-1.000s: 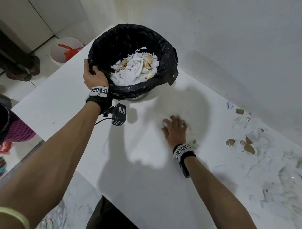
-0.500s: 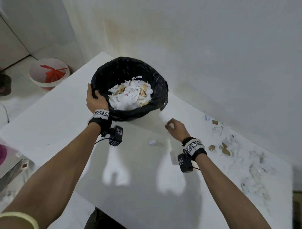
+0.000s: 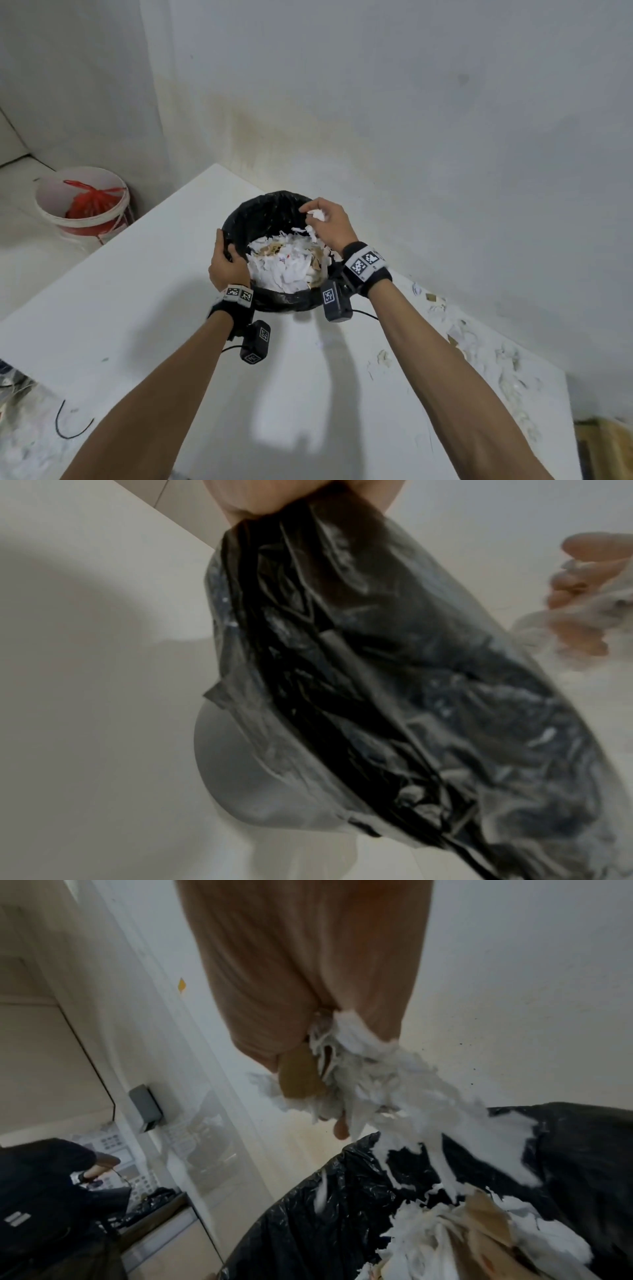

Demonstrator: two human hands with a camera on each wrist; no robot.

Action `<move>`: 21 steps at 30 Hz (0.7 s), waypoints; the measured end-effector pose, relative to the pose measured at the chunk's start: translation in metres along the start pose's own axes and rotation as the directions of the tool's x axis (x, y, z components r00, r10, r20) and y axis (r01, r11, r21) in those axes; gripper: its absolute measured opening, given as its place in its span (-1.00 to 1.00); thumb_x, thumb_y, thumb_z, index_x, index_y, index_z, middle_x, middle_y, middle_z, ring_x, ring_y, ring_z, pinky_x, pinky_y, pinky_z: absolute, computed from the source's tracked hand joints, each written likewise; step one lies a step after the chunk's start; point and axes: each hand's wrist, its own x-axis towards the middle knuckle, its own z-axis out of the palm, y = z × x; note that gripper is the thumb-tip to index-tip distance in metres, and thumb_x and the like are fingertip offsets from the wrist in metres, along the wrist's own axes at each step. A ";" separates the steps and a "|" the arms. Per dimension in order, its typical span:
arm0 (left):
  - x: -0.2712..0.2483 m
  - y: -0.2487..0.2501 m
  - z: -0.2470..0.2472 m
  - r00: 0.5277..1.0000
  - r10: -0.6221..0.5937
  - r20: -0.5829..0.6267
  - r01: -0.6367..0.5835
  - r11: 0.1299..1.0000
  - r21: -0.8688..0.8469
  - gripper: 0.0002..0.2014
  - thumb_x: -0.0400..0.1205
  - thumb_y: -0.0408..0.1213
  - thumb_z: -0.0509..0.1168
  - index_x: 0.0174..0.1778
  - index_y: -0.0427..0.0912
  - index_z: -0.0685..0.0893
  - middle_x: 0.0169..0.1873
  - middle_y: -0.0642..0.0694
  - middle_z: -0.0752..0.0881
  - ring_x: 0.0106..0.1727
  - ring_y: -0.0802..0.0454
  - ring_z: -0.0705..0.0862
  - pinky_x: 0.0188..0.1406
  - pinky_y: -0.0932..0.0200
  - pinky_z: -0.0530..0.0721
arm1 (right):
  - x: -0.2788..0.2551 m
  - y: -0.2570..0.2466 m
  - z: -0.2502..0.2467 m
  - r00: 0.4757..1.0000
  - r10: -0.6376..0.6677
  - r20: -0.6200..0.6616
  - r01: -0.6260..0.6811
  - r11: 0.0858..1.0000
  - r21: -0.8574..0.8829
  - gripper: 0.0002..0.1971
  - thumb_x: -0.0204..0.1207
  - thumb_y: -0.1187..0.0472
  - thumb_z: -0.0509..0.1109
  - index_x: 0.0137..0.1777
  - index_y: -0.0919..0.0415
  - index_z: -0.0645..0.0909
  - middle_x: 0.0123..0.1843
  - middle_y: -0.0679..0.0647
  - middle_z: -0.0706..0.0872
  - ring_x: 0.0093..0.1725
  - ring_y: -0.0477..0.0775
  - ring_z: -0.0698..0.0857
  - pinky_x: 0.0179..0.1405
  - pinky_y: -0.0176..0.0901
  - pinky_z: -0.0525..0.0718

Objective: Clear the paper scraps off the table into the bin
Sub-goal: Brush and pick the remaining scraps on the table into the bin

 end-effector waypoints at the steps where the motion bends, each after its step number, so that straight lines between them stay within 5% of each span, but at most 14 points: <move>1: 0.001 0.001 0.000 1.000 -0.009 0.013 0.009 1.000 0.009 -0.57 0.72 -0.26 0.11 0.54 0.03 0.40 0.26 -0.15 0.69 0.24 -0.18 0.64 0.22 0.12 0.55 | 0.003 -0.003 0.005 1.000 -0.007 0.004 0.007 1.000 -0.010 -0.75 0.52 0.47 0.31 0.03 0.13 0.69 0.21 0.02 0.71 0.22 -0.03 0.62 0.30 -0.09 0.52; 3: 0.002 0.002 -0.001 1.000 -0.013 0.022 0.013 0.999 0.034 -0.57 0.73 -0.26 0.10 0.55 0.04 0.39 0.27 -0.14 0.69 0.23 -0.19 0.65 0.20 0.10 0.56 | 0.007 -0.008 0.013 1.000 -0.007 0.023 0.008 0.999 -0.035 -0.70 0.55 0.47 0.27 0.15 0.15 0.67 0.32 0.03 0.66 0.21 -0.03 0.61 0.25 -0.12 0.53; 6: 0.005 0.002 0.000 0.999 0.004 0.033 -0.005 0.999 0.047 -0.57 0.72 -0.26 0.11 0.54 0.03 0.40 0.25 -0.16 0.70 0.20 -0.21 0.66 0.17 0.06 0.58 | 0.008 -0.009 0.021 0.996 0.027 0.088 -0.023 0.998 -0.051 -0.64 0.67 0.36 0.18 0.39 0.07 0.56 0.48 0.09 0.48 -0.11 0.01 0.67 -0.18 -0.13 0.71; 10: 0.009 0.004 0.001 0.999 -0.021 0.048 0.018 0.999 0.047 -0.57 0.72 -0.26 0.10 0.54 0.06 0.40 0.23 -0.15 0.71 0.19 -0.20 0.67 0.17 0.08 0.58 | 0.009 0.000 0.022 0.986 0.014 0.165 0.026 0.971 -0.239 -0.55 0.70 0.18 0.20 0.56 -0.08 0.35 0.55 0.11 0.45 0.34 0.08 0.57 0.35 0.06 0.57; 14: 0.013 0.004 0.004 0.999 -0.007 0.041 0.006 0.999 0.033 -0.57 0.72 -0.25 0.11 0.53 0.05 0.41 0.20 -0.15 0.73 0.17 -0.19 0.68 0.15 0.09 0.59 | 0.006 0.014 0.008 0.998 -0.042 0.049 0.057 0.923 -0.381 -0.55 0.63 0.36 0.16 0.43 -0.06 0.53 0.37 0.10 0.61 -0.07 0.03 0.67 -0.05 -0.14 0.59; 21: 0.023 0.008 0.010 1.000 -0.016 -0.002 0.016 1.000 0.014 -0.57 0.72 -0.23 0.10 0.54 0.06 0.40 0.23 -0.15 0.71 0.18 -0.16 0.68 0.13 0.16 0.59 | -0.015 0.095 -0.045 0.963 -0.002 -0.269 -0.113 0.905 -0.410 -0.56 0.58 0.40 0.15 0.42 0.10 0.51 0.30 0.17 0.62 0.28 0.19 0.60 0.22 -0.08 0.52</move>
